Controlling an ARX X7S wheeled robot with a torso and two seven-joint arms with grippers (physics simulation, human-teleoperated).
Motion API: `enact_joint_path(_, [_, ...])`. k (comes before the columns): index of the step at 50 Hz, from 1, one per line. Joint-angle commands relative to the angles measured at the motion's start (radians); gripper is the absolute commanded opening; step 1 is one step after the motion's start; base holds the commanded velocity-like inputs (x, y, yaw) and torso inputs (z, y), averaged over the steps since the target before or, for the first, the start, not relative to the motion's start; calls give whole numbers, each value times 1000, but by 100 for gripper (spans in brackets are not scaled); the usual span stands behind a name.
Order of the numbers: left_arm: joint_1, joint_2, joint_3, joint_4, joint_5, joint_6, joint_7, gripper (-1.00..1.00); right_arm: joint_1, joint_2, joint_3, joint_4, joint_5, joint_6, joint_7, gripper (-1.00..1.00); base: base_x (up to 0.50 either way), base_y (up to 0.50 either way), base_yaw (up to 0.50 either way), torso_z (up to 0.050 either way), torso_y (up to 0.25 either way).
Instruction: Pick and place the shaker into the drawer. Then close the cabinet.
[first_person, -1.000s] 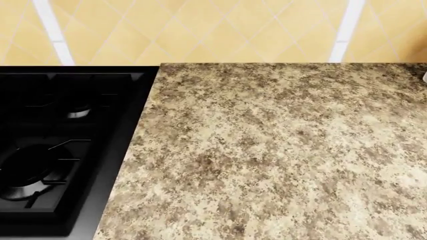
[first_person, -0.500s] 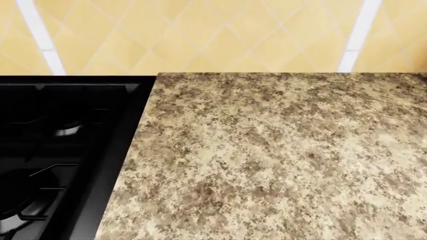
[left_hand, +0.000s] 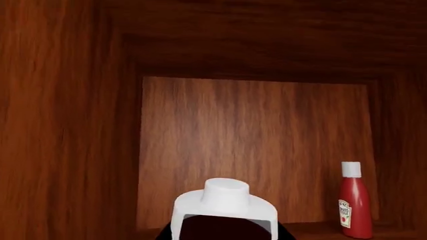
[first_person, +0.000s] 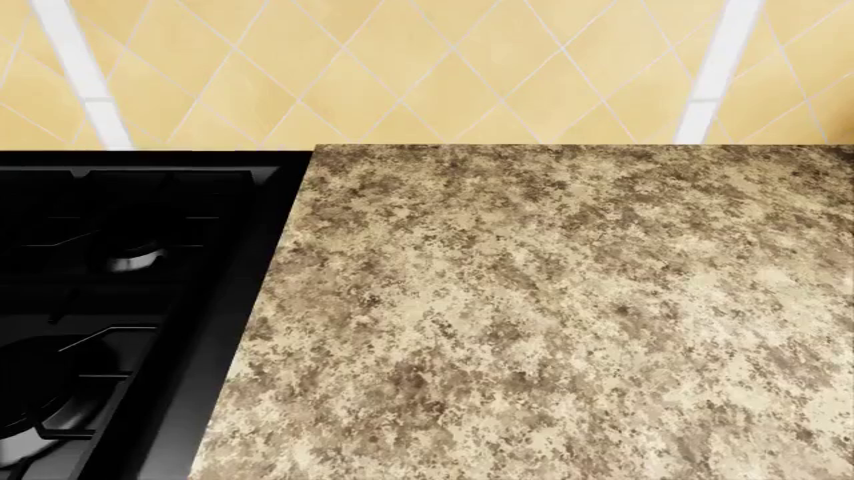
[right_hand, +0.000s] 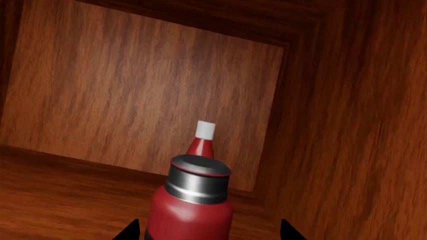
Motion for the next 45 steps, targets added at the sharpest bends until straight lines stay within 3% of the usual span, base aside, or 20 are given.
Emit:
enact_joint_path(1, [-41, -6, 50, -35, 71, 157, -105, -100, -14, 8, 0, 2, -1, 6, 14, 100, 0, 0, 0, 0, 0])
enact_joint_path(17, [-11, -1, 16, -34, 143, 163, -106, -100, -32, 9, -10, 2, 2, 7, -32, 100, 244, 0, 0, 0, 0])
enact_joint_path(18, [-10, -1, 14, -34, 146, 163, -109, -100, -33, 8, -18, 2, -2, 8, -47, -100, 18, 3, 4, 0, 0])
enact_joint_path(31, [-8, -1, -26, -35, 186, 158, -132, -100, 32, -19, -41, 2, -6, -124, -65, -100, -2, 4, 6, 0, -2])
enact_joint_path(38, [-63, -14, -146, -35, 186, 152, -118, -100, 42, -83, 187, -290, -280, -129, -193, -100, -1, 4, 7, 0, 0])
enact_joint_path(39, [-66, -14, -205, -35, 232, 146, -112, -100, 42, -84, 172, -326, -265, -124, -193, -100, 0, 4, 7, 0, 0])
enact_joint_path(43, [-66, -4, -662, -3, 666, 64, -74, -100, 42, -84, 119, -400, -223, -116, -195, -100, 0, 4, 8, 0, 0])
enact_joint_path(45, [-66, -1, -819, 25, 813, 21, -61, -100, 42, -84, 108, -414, -212, -115, -191, -100, 0, 4, 8, 0, 0])
